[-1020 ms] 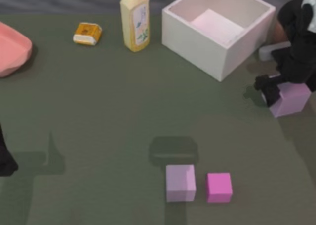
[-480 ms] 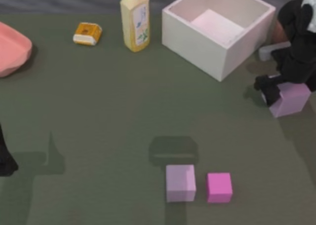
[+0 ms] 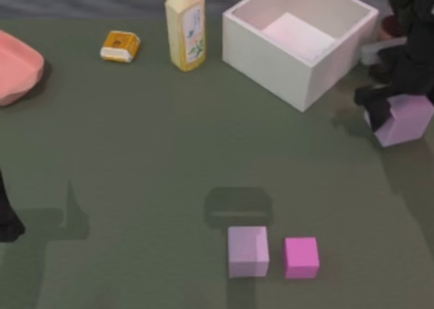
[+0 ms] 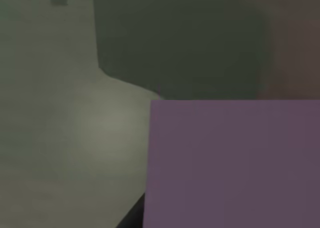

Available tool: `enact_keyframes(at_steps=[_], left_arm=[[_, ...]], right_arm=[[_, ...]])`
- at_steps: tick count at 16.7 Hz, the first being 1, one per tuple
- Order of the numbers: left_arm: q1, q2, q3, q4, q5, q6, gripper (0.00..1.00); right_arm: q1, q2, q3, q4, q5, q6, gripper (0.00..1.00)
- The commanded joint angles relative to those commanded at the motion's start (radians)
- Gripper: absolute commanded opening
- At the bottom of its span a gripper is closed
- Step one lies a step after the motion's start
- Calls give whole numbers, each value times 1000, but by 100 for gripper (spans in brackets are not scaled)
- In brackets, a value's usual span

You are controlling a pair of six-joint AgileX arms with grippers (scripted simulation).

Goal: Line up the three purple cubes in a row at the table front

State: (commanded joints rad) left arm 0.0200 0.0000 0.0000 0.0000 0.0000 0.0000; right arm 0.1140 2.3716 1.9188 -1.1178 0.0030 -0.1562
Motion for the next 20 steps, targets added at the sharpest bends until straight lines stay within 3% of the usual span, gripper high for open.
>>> enact_keyframes(at_steps=[3, 10, 14, 20], left_arm=[[0, 0, 0, 0, 0, 0, 100], [0, 0, 0, 0, 0, 0, 100], [0, 0, 0, 0, 0, 0, 100], [0, 0, 0, 0, 0, 0, 100]], right_arm=[[2, -29, 49, -74, 2, 0, 0], [29, -22, 60, -82, 1, 36, 0], [186, -6, 93, -104, 2, 224, 0], [541, 8, 131, -148, 0, 731, 0]])
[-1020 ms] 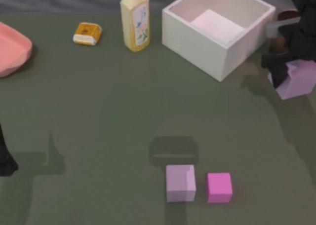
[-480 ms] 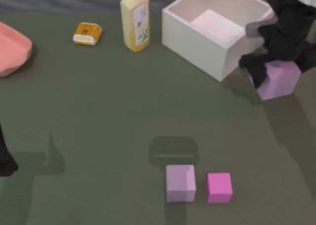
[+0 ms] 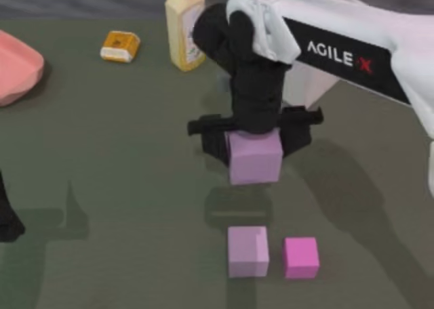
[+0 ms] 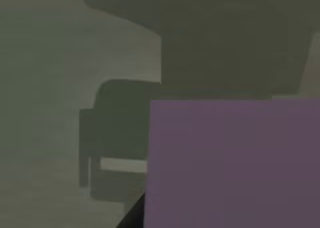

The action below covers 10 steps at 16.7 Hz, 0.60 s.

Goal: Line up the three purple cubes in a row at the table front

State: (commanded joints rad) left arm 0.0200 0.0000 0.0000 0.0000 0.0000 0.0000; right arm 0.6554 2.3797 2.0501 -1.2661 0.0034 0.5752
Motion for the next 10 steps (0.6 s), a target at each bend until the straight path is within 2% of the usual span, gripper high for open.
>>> enact_keyframes(at_steps=[3, 6, 10], left_arm=[[0, 0, 0, 0, 0, 0, 100], [0, 0, 0, 0, 0, 0, 100], [0, 0, 0, 0, 0, 0, 100]], right_arm=[[173, -5, 11, -15, 0, 240, 0], [302, -20, 16, -19, 4, 391, 0], [353, -31, 15, -18, 6, 446, 0]])
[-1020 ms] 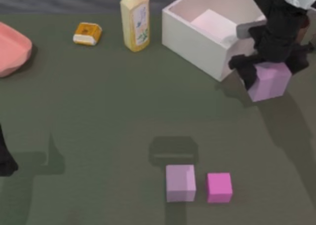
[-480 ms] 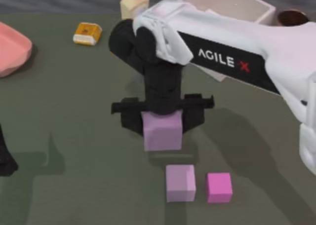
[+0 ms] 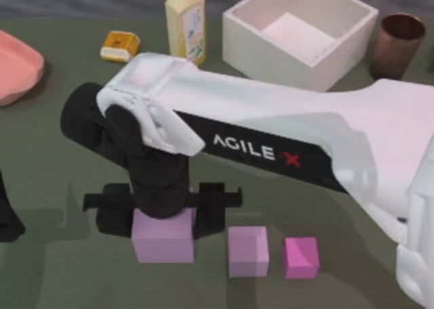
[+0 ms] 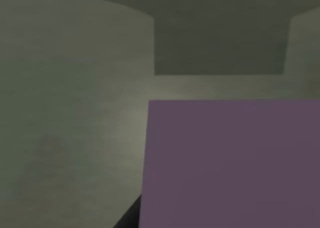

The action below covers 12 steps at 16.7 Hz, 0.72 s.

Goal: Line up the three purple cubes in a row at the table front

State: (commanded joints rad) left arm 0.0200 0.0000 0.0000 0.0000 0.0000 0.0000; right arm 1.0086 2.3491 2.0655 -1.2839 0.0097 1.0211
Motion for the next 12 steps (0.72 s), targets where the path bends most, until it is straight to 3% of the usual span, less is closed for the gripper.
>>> enact_keyframes(at_steps=[5, 12], left_arm=[[0, 0, 0, 0, 0, 0, 100], [0, 0, 0, 0, 0, 0, 100]], right_arm=[[-1, 7, -15, 18, -1, -1, 0], [2, 55, -173, 230, 0, 3, 0]])
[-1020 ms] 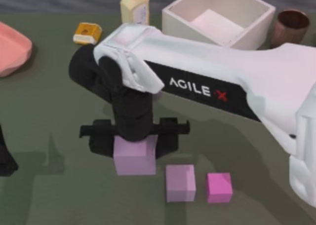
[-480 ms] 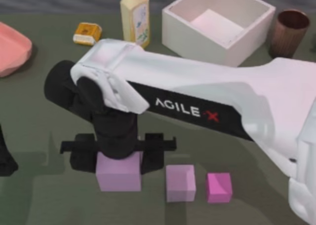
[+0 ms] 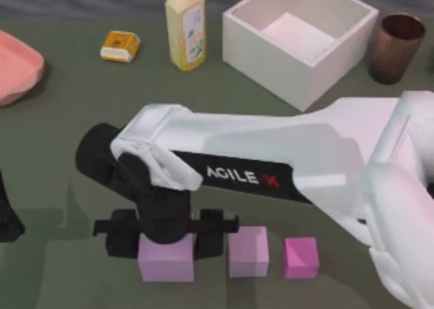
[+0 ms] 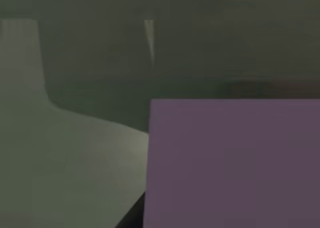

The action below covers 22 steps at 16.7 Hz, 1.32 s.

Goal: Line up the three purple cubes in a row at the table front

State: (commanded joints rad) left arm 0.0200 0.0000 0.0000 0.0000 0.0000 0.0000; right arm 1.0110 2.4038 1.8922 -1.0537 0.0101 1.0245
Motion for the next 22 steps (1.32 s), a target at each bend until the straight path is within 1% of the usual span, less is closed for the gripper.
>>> enact_keyframes(at_steps=[4, 17, 18, 22], left_arm=[[0, 0, 0, 0, 0, 0, 100], [0, 0, 0, 0, 0, 0, 100], [0, 0, 0, 0, 0, 0, 100], [0, 0, 0, 0, 0, 0, 100]], right_arm=[[0, 2, -6, 7, 0, 0, 0], [0, 2, -6, 7, 0, 0, 98], [0, 2, -6, 7, 0, 0, 100], [0, 2, -6, 7, 0, 0, 100]])
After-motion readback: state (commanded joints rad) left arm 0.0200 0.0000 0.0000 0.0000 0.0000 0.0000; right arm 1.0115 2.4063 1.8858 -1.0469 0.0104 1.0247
